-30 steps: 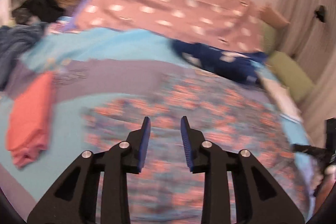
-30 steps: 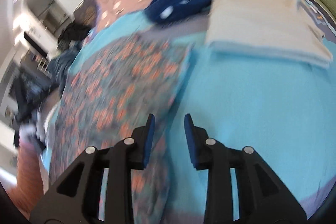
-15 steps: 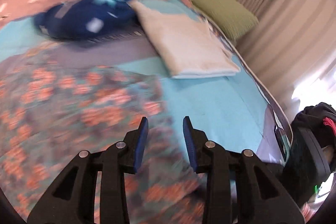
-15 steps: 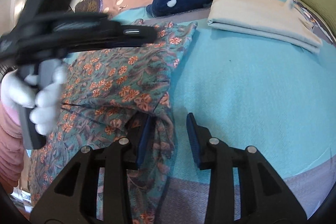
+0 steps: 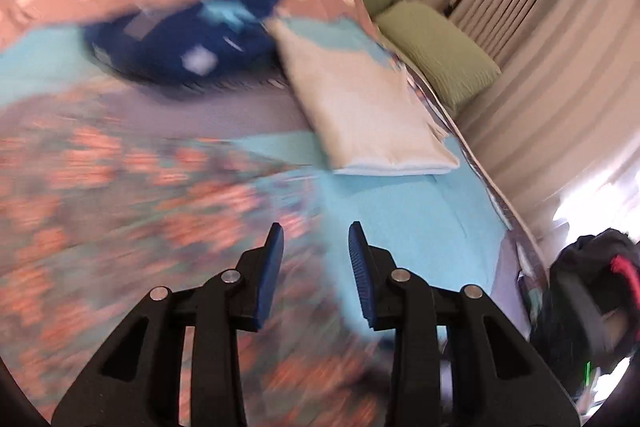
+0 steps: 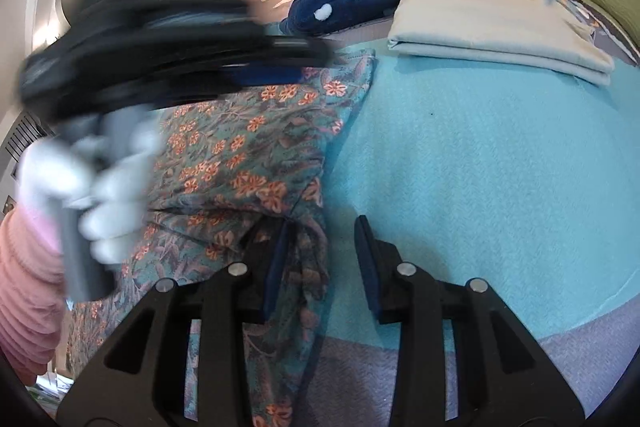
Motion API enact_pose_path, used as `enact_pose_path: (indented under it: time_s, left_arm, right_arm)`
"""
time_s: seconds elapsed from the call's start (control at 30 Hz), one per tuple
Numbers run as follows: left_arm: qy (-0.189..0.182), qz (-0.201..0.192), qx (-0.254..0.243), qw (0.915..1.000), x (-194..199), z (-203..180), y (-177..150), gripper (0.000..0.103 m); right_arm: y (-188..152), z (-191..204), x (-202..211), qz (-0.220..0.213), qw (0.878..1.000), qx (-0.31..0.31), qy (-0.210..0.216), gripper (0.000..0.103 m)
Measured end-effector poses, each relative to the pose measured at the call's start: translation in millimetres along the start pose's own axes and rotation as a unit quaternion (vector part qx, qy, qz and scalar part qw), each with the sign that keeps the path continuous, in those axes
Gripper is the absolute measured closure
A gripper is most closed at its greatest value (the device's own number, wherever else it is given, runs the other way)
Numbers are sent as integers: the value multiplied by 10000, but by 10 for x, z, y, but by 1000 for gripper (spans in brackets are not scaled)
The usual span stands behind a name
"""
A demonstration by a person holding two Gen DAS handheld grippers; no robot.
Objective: Fold small clothes
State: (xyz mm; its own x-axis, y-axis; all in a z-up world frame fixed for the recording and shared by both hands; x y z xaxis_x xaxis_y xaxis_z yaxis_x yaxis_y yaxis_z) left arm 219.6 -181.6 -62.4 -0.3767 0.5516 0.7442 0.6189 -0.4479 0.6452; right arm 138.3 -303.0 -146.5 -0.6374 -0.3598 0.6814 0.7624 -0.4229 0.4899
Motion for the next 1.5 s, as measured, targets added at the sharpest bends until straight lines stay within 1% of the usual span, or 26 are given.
enact_pose_path:
  time_s: [0.03,0.07,0.13,0.17,0.2,0.23,0.27,0.33,0.4,0.43,0.47,0.53,0.6,0.7,0.77,0.83,0.9,1.03,1.13,1.33,1.43,1.5]
  left_arm:
    - [166,-78,-10,9998,177,74,-81,61]
    - [440,-200,32,9988,436,240,-230,59]
    - [1172,-338,230,9923,920,640,-592,58]
    - [1510,-348,338,9873,1098,823,-738,58]
    - [1914,-328,516,9796,1321,1048,-963,57]
    - [2175,-284,708,9731,1509,1234,-1175,57]
    - [2316,-241,1015,9672,1745,1445,-1468,57]
    - [2241,-217,1491,9629,2086,1704,-1933,57]
    - [2255,-182,1722,9587,2340,1796,-2327,57]
    - [2240,-160,1753,9585,2394,1779,-2467,57]
    - [2170,-129,1792,9595,2467,1759,-2657,57]
    - [1948,-128,1831,9635,2537,1706,-2903,57]
    - [1631,-179,1782,9702,2600,1538,-3130,57]
    - [1353,-125,1601,9777,2510,1294,-3235,57]
    - [1360,-40,1395,9808,2516,1143,-3330,57]
    - [1332,4,1298,9825,2541,1034,-3395,56]
    - [1235,16,1302,9838,2589,993,-3455,56]
    - [1062,54,1236,9866,2652,857,-3592,56]
    - [949,36,1270,9873,2751,779,-3699,56]
    - [617,-141,1534,9861,2960,560,-4033,56]
    - [461,-207,1636,9852,3050,445,-4210,56]
    - [287,-279,1721,9843,3096,404,-4312,56]
  right_arm:
    - [1,5,-3,1,10000,8,-15,69]
    - [-11,13,1,6,10000,18,-39,69]
    - [-20,32,-1,0,9999,46,-108,69]
    - [-38,44,11,-11,9998,72,-181,69]
    - [-57,57,28,-19,9997,89,-245,69]
    - [-90,71,59,-27,9994,104,-330,69]
    - [-120,78,87,-27,9993,106,-362,68]
    - [-219,74,170,1,9994,78,-352,67]
    - [-305,36,244,56,9994,8,-327,67]
    - [-354,28,288,87,9994,-17,-322,67]
    - [-424,28,348,131,9994,-26,-331,67]
    - [-525,38,432,199,9991,-3,-371,66]
    - [-677,59,546,277,9987,39,-419,63]
    - [-946,103,724,343,9983,150,-449,60]
    - [-1098,112,816,386,9980,204,-449,59]
    - [-1240,118,916,400,9980,235,-426,58]
    - [-1383,102,1041,420,9983,190,-360,57]
    - [-1651,0,1286,487,9987,-70,-117,58]
    - [-1881,-118,1506,592,9977,-311,145,58]
    - [-2266,-265,1837,936,9930,-489,530,58]
    - [-2374,-346,1930,1072,9885,-714,798,58]
    - [-2417,-396,1947,1139,9842,-875,1032,57]
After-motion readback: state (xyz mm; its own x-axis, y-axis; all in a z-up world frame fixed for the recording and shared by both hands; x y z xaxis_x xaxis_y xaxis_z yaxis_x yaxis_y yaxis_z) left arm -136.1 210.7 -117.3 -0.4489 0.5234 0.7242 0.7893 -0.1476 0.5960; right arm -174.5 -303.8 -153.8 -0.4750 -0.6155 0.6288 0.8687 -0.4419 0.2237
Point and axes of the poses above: each gripper's, at about its wrist camera, not at the fingertips, and x roughly against the way its jaws point, z to its left, y to its top, the point moved 2 cm from there along -x, roughly the way its jaws point, and after that the axes turned 13 degrees about -x, right-handed, at the moved point
